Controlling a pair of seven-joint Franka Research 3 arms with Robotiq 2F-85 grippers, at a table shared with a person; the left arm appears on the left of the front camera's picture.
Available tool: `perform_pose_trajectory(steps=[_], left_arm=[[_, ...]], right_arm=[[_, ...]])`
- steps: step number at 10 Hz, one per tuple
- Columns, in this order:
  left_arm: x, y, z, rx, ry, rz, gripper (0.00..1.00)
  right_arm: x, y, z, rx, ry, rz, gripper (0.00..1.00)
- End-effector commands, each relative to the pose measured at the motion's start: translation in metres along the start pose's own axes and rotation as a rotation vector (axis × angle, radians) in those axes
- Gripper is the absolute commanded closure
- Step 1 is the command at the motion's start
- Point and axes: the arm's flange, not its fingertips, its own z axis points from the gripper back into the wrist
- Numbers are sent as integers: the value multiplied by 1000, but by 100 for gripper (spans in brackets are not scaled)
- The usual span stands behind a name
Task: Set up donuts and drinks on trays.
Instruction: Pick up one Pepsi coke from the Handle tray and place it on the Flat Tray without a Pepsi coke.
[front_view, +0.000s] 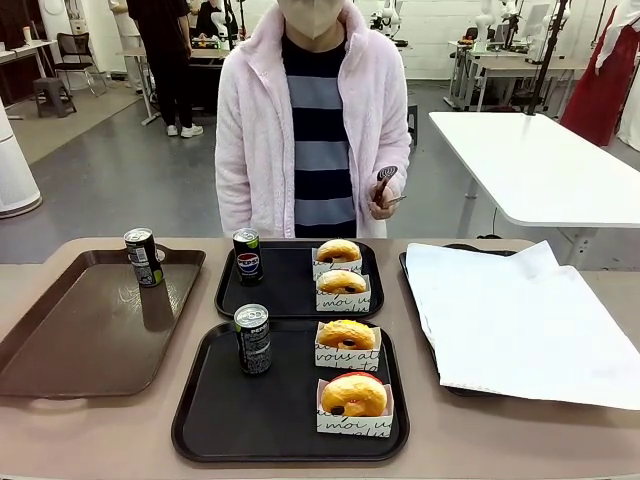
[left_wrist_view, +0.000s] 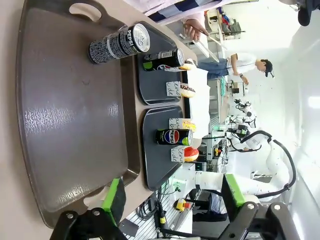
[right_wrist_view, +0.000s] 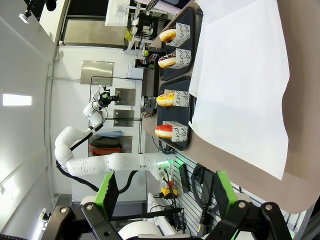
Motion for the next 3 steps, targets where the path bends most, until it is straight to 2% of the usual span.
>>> perform_pose_trajectory(steps=[1,3], left_arm=[[-1,3,0,7,-8,-19,0],[-1,3,0,7,-8,-19,0]], right_arm=[[1,0,1,15,-5,14,0],[1,0,1,15,-5,14,0]])
